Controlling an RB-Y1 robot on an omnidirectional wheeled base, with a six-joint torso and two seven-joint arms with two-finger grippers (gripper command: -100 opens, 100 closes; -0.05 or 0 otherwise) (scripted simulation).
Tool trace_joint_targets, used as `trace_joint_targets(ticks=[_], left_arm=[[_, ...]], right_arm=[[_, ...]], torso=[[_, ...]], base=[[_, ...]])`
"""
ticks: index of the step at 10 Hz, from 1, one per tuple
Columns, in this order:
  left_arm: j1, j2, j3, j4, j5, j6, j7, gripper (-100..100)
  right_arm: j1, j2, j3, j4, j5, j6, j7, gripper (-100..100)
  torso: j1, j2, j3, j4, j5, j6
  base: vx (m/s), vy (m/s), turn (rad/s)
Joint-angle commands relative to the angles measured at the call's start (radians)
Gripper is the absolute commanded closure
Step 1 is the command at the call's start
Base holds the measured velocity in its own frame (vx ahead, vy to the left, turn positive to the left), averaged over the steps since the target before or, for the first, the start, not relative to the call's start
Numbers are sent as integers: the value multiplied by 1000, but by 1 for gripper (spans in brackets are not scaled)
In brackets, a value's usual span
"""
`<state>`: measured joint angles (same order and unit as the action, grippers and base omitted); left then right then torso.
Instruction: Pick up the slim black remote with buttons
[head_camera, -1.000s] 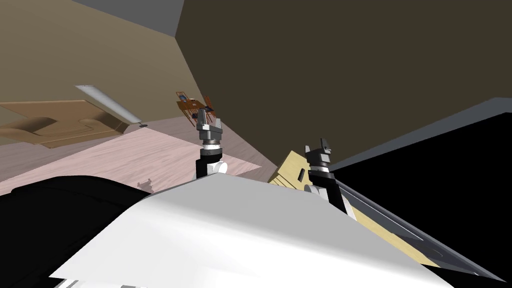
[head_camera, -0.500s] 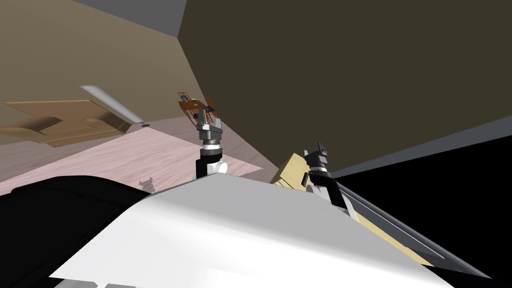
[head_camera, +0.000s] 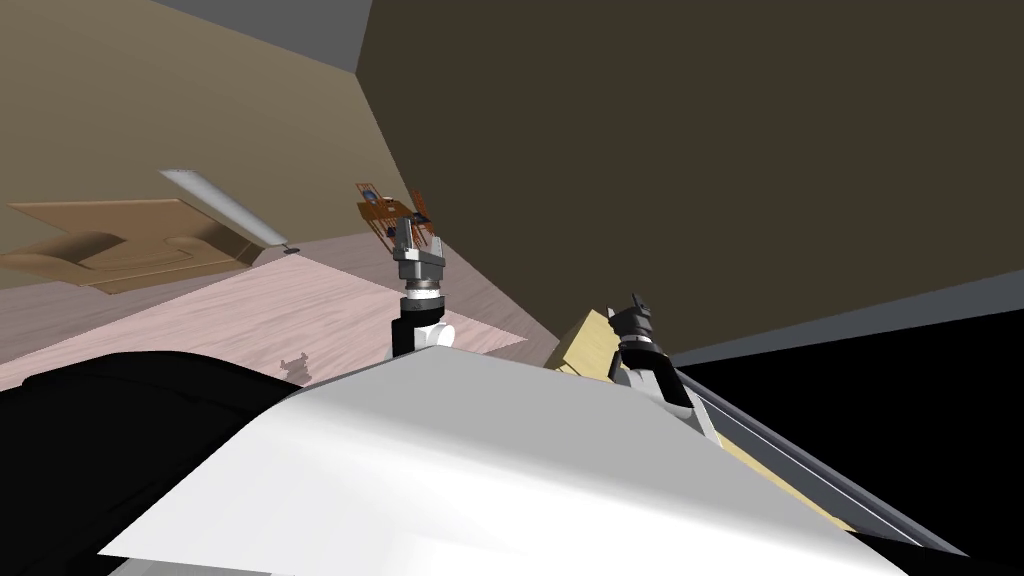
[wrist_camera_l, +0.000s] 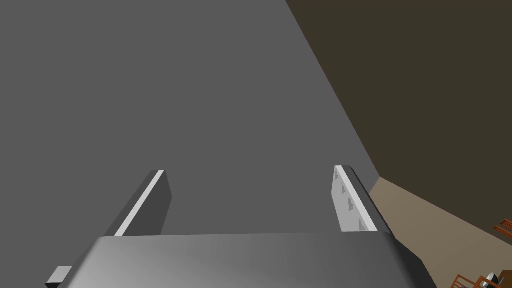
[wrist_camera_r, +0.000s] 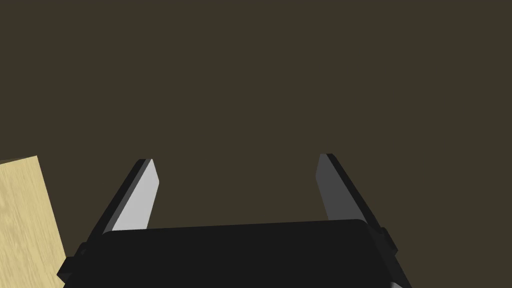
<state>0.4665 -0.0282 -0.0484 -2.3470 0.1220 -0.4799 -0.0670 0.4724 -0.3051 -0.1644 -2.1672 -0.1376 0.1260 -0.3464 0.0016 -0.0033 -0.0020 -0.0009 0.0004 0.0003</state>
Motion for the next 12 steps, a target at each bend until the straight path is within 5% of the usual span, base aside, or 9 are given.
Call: trace_joint_targets(ticks=[1, 8, 12], left_arm=[[0, 0, 0, 0, 0, 0, 0, 0], [0, 0, 0, 0, 0, 0, 0, 0], [0, 0, 0, 0, 0, 0, 0, 0]], right_arm=[[-9, -18, -25, 45, -24, 50, -38, -100], [-28, -45, -70, 135, -67, 204, -103, -100], [-47, -74, -117, 235, -114, 328, -169, -100]], torso=[[0, 0, 0, 0, 0, 0], [-1, -1, -1, 0, 0, 0], [-1, -3, -2, -1, 0, 0]], base=[[91, 37, 7], [73, 18, -4], [93, 19, -24]])
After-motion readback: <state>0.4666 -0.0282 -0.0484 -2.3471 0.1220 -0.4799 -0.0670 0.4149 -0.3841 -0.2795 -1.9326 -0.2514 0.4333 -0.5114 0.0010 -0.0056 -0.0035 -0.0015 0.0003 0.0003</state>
